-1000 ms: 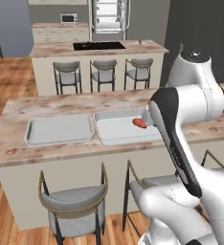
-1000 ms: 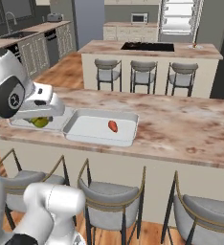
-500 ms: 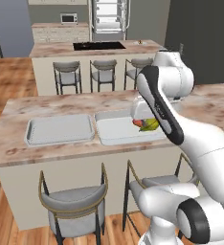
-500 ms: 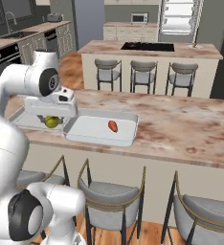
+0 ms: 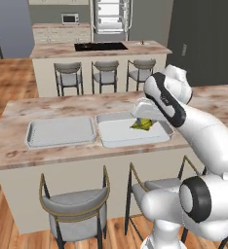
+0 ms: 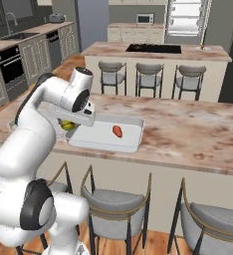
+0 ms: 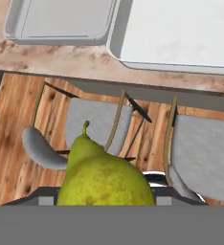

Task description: Place the cold items (pear and sweet potato) from the fridge in one tupperware on the dining counter. Place the warm items (kebab skewer and hot dog) in the stove area in another tupperware.

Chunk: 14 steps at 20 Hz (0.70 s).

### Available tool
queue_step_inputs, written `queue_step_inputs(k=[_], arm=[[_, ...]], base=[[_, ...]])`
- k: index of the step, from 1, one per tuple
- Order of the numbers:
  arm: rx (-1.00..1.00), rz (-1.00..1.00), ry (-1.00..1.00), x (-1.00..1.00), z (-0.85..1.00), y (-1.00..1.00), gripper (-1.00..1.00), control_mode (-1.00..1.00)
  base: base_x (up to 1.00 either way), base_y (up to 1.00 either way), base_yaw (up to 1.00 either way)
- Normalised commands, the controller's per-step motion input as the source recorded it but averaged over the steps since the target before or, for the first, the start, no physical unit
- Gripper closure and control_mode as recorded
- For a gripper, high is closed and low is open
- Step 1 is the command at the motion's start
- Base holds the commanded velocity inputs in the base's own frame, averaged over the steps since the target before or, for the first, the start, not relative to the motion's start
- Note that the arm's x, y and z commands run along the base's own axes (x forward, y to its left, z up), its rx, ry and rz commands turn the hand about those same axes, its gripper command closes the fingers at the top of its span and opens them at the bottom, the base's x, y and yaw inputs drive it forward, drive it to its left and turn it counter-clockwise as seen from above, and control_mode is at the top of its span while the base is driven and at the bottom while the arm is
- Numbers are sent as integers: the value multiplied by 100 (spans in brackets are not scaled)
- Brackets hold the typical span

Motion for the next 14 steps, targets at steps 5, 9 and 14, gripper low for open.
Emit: queue_step_inputs(k=[5, 9, 14], arm=[[2, 10, -6, 79, -56, 0, 100, -100], [0, 1, 9, 85, -40, 0, 100, -100], [0, 0, 8, 72, -39, 0, 100, -100]], base=[[0, 0, 0], [0, 0, 0], [0, 0, 0]])
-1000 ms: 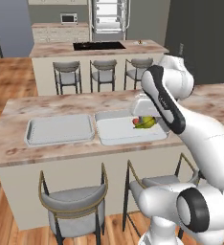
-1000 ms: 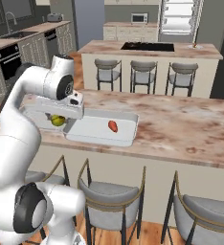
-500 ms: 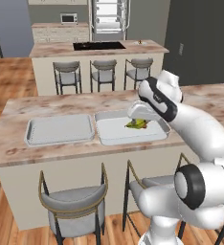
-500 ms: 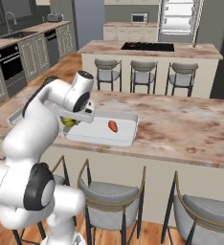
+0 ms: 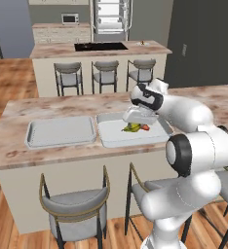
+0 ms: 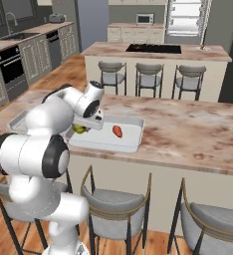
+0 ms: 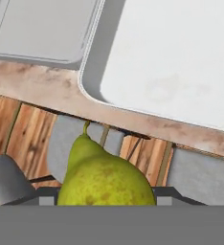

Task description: Place the cold items (pear and sweet potato) from the fridge in one tupperware on the dining counter. Place the warm items (kebab skewer and hot dog) in the stove area in another tupperware.

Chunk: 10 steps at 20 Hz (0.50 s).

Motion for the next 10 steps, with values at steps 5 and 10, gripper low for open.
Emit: queue_step_inputs(k=[5, 10], arm=[[0, 0, 13, 64, -34, 0, 100, -100], [0, 0, 1, 57, -33, 0, 100, -100]], base=[[0, 0, 0], [0, 0, 0]])
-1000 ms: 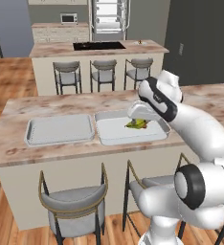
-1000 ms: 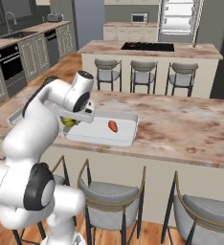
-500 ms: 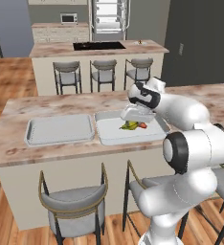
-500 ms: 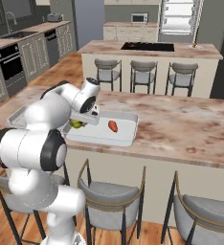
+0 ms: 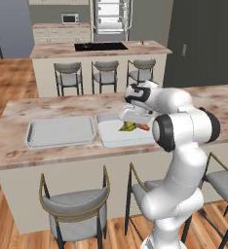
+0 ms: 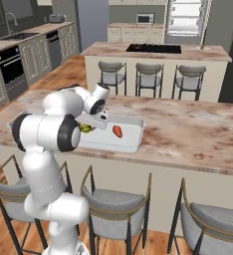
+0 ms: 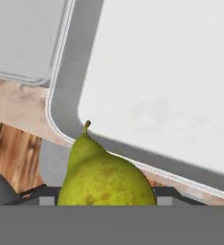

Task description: Place the cold items (pear and sweet potato) from the fridge in one tupperware on the dining counter. Place the warm items (kebab skewer and hot dog) in the stove area in another tupperware.

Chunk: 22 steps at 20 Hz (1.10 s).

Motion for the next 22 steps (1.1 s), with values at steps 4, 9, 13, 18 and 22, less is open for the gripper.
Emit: queue_step_inputs(k=[4, 9, 13, 18, 22], arm=[[0, 0, 0, 51, -31, 1, 100, -100], [0, 0, 0, 52, -35, 16, 100, -100], [-4, 0, 0, 57, -38, 18, 100, -100], [-6, 0, 1, 53, -45, 14, 100, -100], [-6, 0, 0, 48, -49, 15, 100, -100]], base=[[0, 0, 0], [0, 0, 0], [0, 0, 0], [0, 0, 0], [0, 0, 0]])
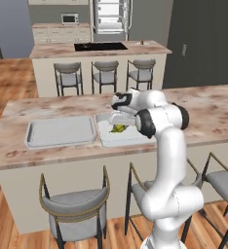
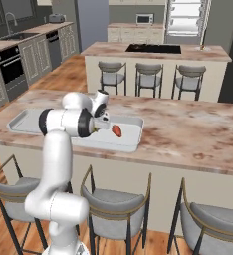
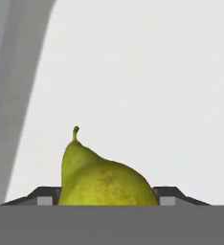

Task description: Place the cold items (pear and sweet potato) from the fridge in one tupperware on the dining counter. Place the warm items (kebab skewer and hot dog) in the stove area in another tupperware.

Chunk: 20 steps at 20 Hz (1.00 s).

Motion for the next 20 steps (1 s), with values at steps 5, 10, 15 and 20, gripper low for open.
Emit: queue_step_inputs(k=[5, 10, 15, 20], arm=[[-7, 0, 0, 29, -49, 17, -100, -100], [0, -5, 0, -14, 1, 0, -100, -100], [0, -5, -4, -45, 37, 0, -100, -100], [-4, -6, -20, -67, 56, 0, -100, -100]], base=[[0, 0, 0], [0, 0, 0], [0, 0, 0], [0, 0, 0]])
